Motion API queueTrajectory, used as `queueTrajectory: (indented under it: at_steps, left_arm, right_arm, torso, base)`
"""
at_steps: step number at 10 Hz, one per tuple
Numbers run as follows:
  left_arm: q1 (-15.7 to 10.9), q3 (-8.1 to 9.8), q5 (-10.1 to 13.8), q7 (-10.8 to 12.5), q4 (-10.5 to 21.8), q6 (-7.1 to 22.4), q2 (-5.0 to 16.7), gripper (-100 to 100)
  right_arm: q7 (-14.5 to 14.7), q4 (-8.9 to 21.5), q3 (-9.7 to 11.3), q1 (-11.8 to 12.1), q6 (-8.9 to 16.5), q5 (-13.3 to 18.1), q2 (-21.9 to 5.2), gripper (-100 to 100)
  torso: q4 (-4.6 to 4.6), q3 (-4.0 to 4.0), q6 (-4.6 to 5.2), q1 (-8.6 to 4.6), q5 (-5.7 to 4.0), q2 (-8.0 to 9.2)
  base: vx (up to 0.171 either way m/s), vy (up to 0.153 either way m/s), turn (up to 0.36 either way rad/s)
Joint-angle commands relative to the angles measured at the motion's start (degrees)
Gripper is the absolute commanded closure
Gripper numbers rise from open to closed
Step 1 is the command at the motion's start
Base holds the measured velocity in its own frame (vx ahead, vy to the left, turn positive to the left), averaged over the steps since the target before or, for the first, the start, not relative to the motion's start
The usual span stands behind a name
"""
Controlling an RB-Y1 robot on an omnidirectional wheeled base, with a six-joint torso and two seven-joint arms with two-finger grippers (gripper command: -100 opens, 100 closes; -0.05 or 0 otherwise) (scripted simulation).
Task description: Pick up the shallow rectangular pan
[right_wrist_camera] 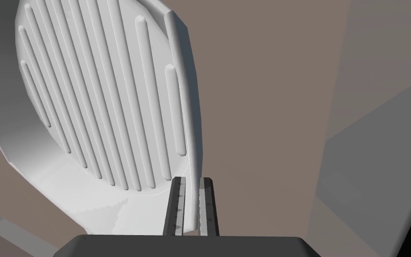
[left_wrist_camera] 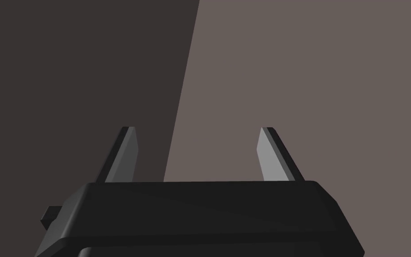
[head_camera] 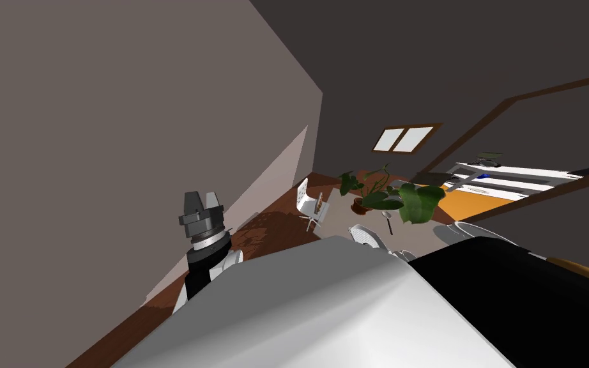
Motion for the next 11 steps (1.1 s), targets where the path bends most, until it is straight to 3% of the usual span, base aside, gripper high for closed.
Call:
queueTrajectory:
  at_steps: [1, 3, 4, 5, 6, 8, 11]
  left_arm:
    - [0.0, 0.00, 0.0, 0.0, 0.0, 0.0, 0.0, 0]
    - [0.0, 0.00, 0.0, 0.0, 0.0, 0.0, 0.0, 0]
    - [0.0, 0.00, 0.0, 0.0, 0.0, 0.0, 0.0, 0]
    - [0.0, 0.00, 0.0, 0.0, 0.0, 0.0, 0.0, 0]
    - [0.0, 0.00, 0.0, 0.0, 0.0, 0.0, 0.0, 0]
    - [0.0, 0.00, 0.0, 0.0, 0.0, 0.0, 0.0, 0]
    - [0.0, 0.00, 0.0, 0.0, 0.0, 0.0, 0.0, 0]
  right_arm:
    - [0.0, 0.0, 0.0, 0.0, 0.0, 0.0, 0.0, 100]
    - [0.0, 0.0, 0.0, 0.0, 0.0, 0.0, 0.0, 100]
    - [0.1, 0.0, 0.0, 0.0, 0.0, 0.0, 0.0, 0]
    - [1.0, 0.4, -2.4, 0.9, -0.9, 0.1, 0.8, 100]
    - [1.3, -0.3, -3.4, 2.2, -0.8, -0.7, 0.5, 100]
    - [1.3, -0.3, -3.4, 2.2, -0.8, -0.7, 0.5, 100]
    - [2.3, -2.3, -6.2, 6.1, -0.8, -3.2, -0.3, 100]
  torso:
    - [0.00, 0.00, 0.00, 0.00, 0.00, 0.00]
    - [0.02, 0.03, 0.02, -0.03, 0.01, 0.03]
    - [0.03, 0.03, 0.02, -0.03, 0.00, 0.04]
    - [0.03, 0.03, 0.03, -0.02, -0.01, 0.05]
    - [0.02, 0.08, 0.06, -0.14, -0.04, 0.15]
    - [0.04, 0.13, 0.13, -0.21, -0.01, 0.23]
    - [0.04, 0.14, 0.16, -0.23, 0.04, 0.26]
  base:
    - [0.000, 0.000, 0.000]
    - [0.000, 0.000, 0.000]
    - [0.000, 0.000, 0.000]
    - [-0.028, -0.029, 0.093]
    - [-0.046, -0.049, 0.156]
    - [-0.018, -0.019, 0.060]
    - [-0.032, -0.018, 0.145]
